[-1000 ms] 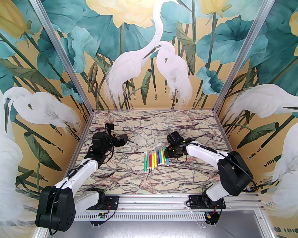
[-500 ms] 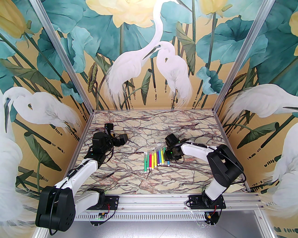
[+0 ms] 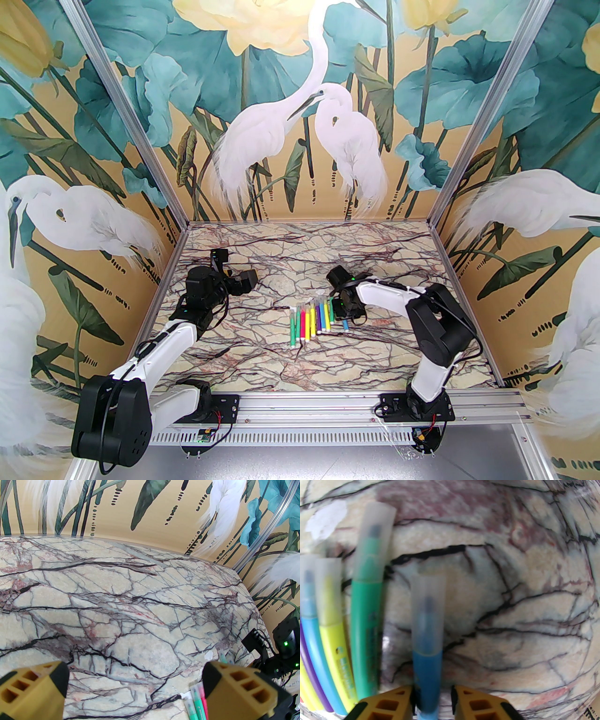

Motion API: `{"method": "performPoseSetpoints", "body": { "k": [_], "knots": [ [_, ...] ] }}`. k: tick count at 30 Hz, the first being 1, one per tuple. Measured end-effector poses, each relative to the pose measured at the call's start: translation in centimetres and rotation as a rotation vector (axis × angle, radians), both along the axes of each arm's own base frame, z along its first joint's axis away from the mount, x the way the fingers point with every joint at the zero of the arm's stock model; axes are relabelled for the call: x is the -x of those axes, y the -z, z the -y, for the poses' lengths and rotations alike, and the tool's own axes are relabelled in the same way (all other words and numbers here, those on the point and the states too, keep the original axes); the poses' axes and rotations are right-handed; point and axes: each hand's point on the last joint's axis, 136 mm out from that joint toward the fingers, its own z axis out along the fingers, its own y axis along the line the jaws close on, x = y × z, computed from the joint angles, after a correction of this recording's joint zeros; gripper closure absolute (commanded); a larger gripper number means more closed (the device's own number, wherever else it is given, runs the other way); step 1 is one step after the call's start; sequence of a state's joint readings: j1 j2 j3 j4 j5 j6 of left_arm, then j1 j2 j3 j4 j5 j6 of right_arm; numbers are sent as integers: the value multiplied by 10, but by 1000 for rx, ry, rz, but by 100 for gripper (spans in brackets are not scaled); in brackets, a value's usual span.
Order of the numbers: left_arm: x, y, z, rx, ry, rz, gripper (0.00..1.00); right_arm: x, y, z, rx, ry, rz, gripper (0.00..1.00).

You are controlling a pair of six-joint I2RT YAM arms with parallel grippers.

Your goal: Open the pen caps

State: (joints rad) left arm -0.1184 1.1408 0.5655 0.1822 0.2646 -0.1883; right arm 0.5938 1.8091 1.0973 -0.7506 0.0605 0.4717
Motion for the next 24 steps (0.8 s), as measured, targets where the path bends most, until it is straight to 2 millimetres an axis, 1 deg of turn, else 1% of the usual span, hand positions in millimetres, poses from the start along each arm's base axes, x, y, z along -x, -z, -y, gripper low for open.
{"method": "performPoseSetpoints", "body": {
  "k": [5,6,13,21,24],
  "knots": [
    [0,3,0,-1,0,-8,0,0,0,-1,40,-14,-10,68],
    [-1,4,0,-1,0,-12,0,0,0,-2,46,-17,-13,70],
    [-1,7,0,-2,1,-22,0,-1,1,-5,57,-26,-18,74],
    [-1,8,1,1,7,-24,0,0,1,-6,45,-26,-12,84],
    [-1,7,2,3,10,-27,1,0,0,-5,34,-25,3,85]
  ]
}}
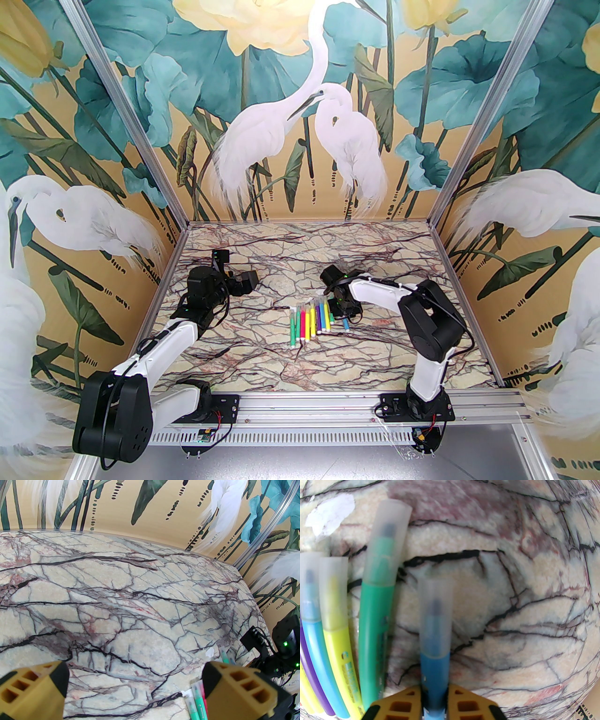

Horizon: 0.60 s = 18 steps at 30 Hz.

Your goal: Open the pen caps

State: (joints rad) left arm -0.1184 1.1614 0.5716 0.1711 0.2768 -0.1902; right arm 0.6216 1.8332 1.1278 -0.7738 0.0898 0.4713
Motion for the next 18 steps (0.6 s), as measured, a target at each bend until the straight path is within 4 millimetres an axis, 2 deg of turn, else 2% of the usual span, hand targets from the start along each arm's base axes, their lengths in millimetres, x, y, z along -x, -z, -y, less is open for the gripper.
{"method": "performPoseSetpoints", "body": {
  "k": [10,18],
  "knots": [
    [-3,-9,5,36,15,4,3,-5,-6,5,-72,11,52,97],
    [-6,-11,18,78,50,-18,3,-19,-37,2,-223,-7,152,100]
  ]
}}
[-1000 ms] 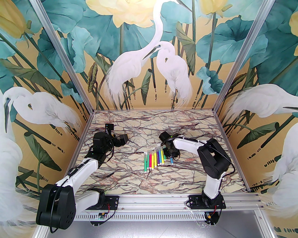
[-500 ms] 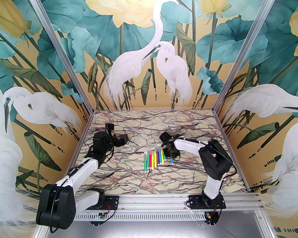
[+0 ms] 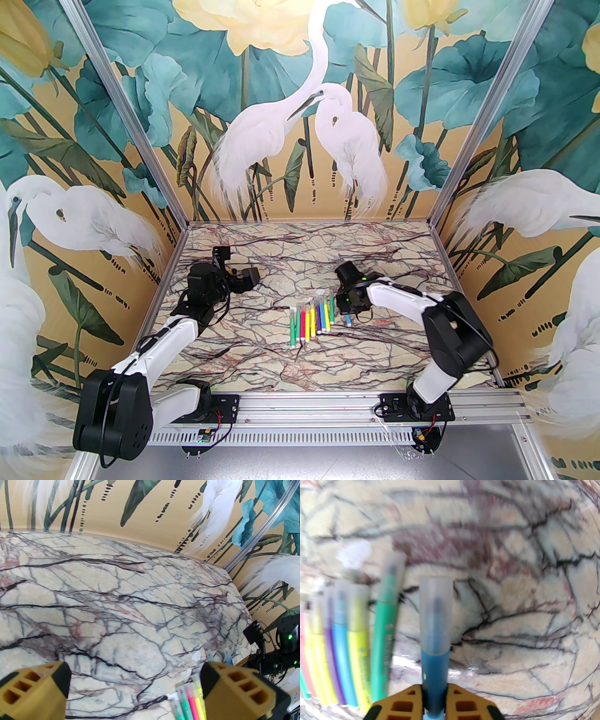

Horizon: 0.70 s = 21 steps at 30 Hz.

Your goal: Open the pen caps

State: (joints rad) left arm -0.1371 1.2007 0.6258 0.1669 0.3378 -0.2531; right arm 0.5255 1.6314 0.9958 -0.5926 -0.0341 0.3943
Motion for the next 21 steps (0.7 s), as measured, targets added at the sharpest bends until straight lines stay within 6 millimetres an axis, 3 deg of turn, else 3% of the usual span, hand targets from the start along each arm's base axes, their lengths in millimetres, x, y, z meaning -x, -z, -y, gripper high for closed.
{"method": "performPoseSetpoints", "body": {
  "k": [5,10,15,21],
  "knots": [
    [-7,-5,29,42,92,-24,4,0,-16,-9,-96,-60,65,100],
    [-9,-12,78,79,230,-42,10,3,-42,-21,-207,-143,164,100],
    [-13,-15,113,148,318,-67,16,3,-67,-33,-296,-211,257,100],
    [-12,-13,154,244,434,-129,23,5,-77,-43,-358,-265,308,100]
  ]
}}
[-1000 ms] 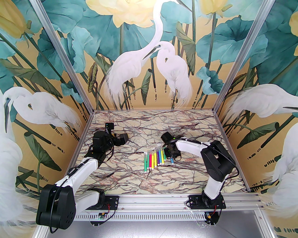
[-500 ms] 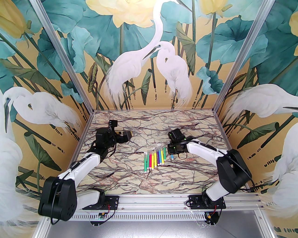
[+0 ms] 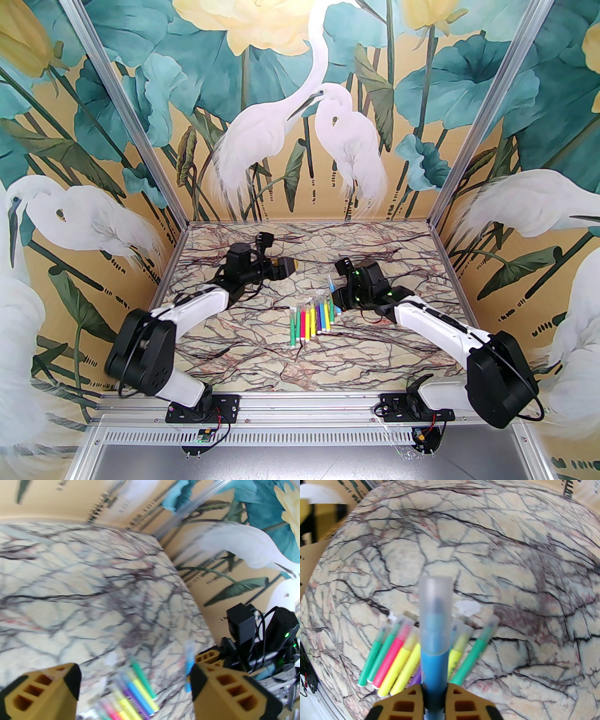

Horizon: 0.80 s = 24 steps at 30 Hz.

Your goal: Open the pen caps

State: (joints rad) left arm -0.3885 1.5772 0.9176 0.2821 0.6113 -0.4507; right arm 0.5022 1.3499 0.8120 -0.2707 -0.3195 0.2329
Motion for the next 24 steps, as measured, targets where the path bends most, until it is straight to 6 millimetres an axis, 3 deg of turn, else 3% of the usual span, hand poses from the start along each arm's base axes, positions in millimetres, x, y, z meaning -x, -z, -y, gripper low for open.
{"method": "performPoseSetpoints", "body": {
  "k": [10,17,24],
  "knots": [
    [21,3,61,92,209,-55,34,-2,-10,-7,-38,-31,42,100],
    [30,9,77,112,286,-81,37,0,-25,-8,-64,-46,83,100],
    [38,0,88,129,339,-66,38,-1,-29,-9,-74,-50,95,100]
  ]
}}
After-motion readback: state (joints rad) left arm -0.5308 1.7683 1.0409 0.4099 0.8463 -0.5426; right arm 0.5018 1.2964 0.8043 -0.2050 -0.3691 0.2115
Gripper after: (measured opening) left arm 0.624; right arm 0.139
